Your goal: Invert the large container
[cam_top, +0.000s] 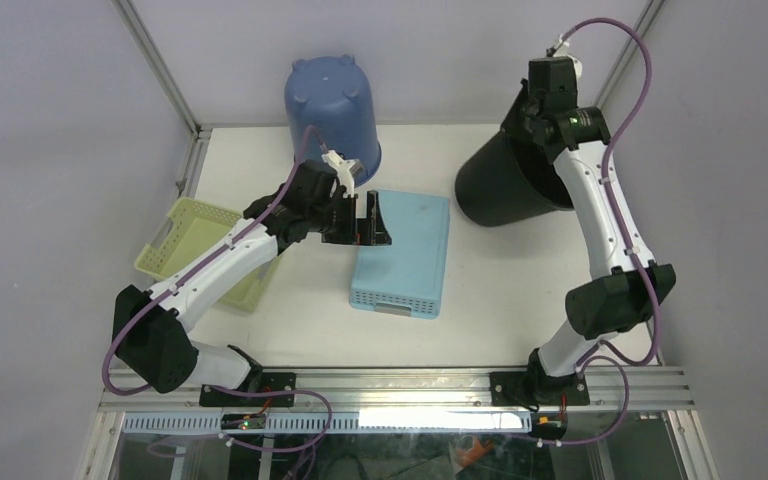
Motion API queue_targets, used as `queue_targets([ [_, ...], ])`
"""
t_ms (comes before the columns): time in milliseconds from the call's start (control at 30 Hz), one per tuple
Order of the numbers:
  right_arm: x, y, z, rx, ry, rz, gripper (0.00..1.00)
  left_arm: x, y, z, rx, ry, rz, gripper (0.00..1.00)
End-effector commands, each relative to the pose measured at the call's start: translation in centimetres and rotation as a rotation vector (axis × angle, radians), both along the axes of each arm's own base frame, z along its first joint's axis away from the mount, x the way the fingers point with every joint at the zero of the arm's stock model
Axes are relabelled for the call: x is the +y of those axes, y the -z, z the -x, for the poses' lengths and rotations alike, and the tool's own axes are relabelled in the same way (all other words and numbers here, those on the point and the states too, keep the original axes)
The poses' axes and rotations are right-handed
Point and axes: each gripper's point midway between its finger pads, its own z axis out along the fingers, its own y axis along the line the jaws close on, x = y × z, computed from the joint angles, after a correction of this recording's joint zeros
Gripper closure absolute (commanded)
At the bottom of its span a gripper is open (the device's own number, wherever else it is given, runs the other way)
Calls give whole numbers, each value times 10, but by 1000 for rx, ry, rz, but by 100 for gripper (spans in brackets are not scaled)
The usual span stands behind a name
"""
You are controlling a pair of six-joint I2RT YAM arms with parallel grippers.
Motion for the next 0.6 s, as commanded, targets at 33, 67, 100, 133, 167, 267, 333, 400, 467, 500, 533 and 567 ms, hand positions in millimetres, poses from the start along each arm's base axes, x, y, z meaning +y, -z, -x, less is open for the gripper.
queue_targets([
  [33,38,-70,-68,-351,17,-302,100,1,-32,-3,-98,-12,42,1],
  [67,39,-70,-73,-372,30,-332,100,2,-33,-2,-98,-14,42,1],
  [100,40,-67,-76,-386,42,-354,100,3,-34,-2,-99,-16,42,1],
  [133,39,-63,-78,-390,59,-375,100,3,-34,-1,-100,-18,42,1],
  [167,39,-57,-77,-383,71,-393,100,4,-34,-1,-99,-20,41,1],
  [267,34,-33,-63,-350,108,-419,100,4,-33,0,-95,-20,40,1],
  [333,28,-9,-45,-311,137,-432,100,3,-31,1,-87,-14,39,1],
  [400,21,22,-19,-259,168,-437,100,2,-29,0,-83,-9,38,1],
  [467,14,43,8,-232,185,-433,100,0,-29,-2,-82,-4,38,1],
  [500,10,56,22,-214,198,-432,100,-1,-30,-3,-84,-1,41,1],
  [533,6,64,37,-204,205,-428,100,-3,-31,-4,-84,2,45,1],
  [567,4,72,50,-195,221,-443,100,-5,-33,-6,-89,5,51,1],
])
